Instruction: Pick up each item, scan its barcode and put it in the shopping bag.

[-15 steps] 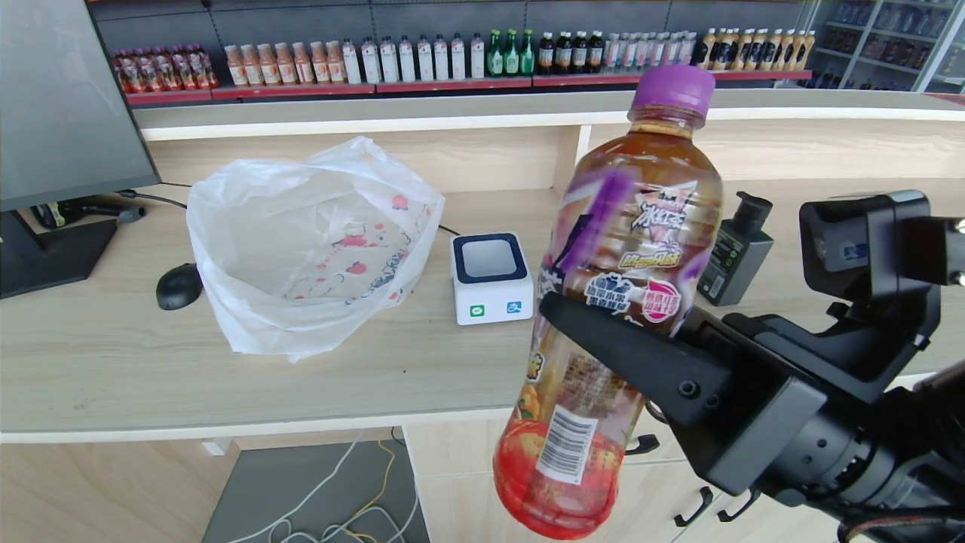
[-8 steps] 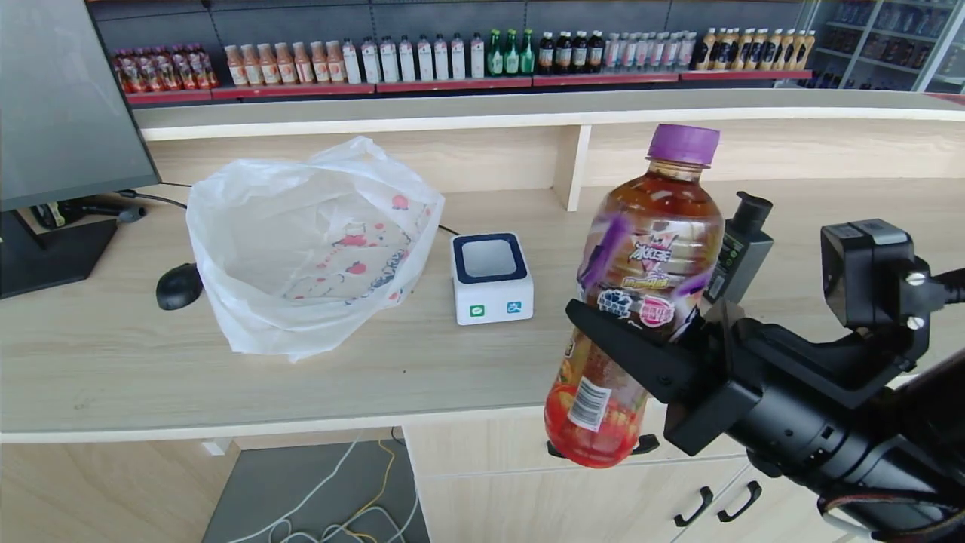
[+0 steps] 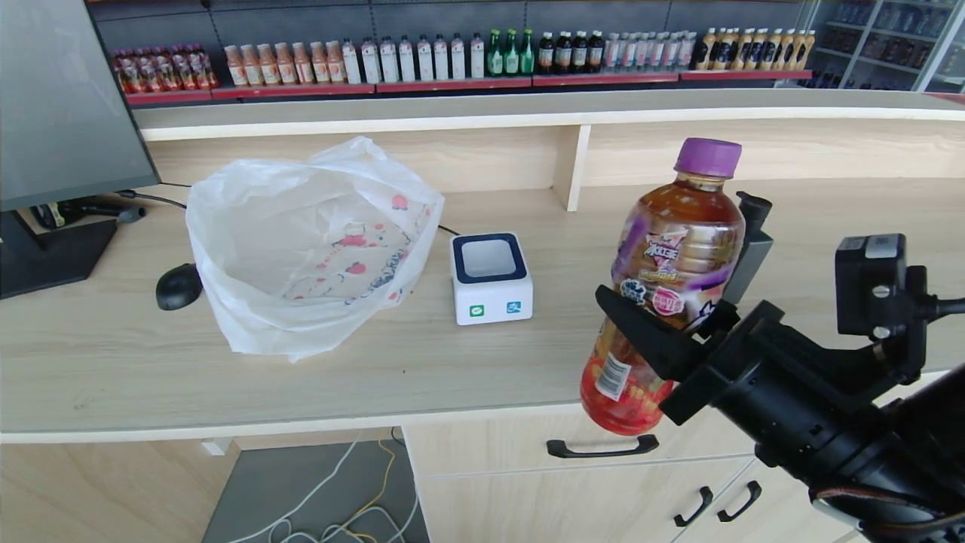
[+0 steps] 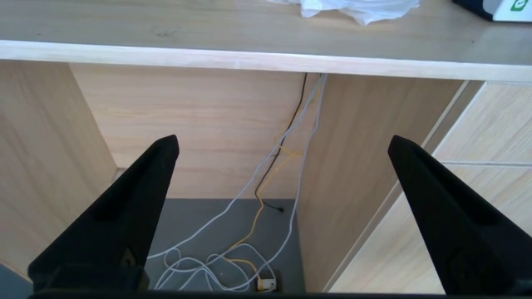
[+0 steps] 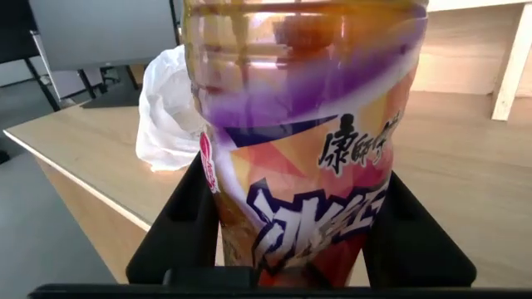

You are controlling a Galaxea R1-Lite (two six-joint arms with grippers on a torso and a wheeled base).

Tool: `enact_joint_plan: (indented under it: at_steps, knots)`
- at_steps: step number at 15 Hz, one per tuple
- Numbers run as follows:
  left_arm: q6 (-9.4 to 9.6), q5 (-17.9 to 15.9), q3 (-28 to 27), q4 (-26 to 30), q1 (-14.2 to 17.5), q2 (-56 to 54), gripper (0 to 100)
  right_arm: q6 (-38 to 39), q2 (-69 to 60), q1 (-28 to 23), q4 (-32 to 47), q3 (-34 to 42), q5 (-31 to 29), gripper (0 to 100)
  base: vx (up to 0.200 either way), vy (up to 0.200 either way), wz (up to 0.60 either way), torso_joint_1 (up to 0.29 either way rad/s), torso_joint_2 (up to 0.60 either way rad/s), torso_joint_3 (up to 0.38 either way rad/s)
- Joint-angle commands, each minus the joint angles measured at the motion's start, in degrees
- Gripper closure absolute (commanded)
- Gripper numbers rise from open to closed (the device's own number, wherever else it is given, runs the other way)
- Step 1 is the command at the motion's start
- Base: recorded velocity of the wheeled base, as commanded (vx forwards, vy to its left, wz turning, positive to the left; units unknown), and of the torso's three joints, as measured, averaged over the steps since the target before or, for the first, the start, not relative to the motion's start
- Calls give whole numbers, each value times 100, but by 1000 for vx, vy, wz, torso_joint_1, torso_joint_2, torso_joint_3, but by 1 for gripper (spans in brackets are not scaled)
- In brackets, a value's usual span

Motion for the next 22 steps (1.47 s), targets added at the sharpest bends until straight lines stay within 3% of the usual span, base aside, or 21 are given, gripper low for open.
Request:
enact_joint_plan:
  at_steps: [1, 22]
  knots:
    - [0, 0, 0, 0, 0, 0, 0, -18, 80, -1, -3, -50, -28, 100, 0, 0, 0, 0, 0, 0]
    - [-9, 0, 0, 0, -9, 0, 0, 0, 124, -10, -3, -542, -28, 100, -10, 0, 0, 0, 0, 0]
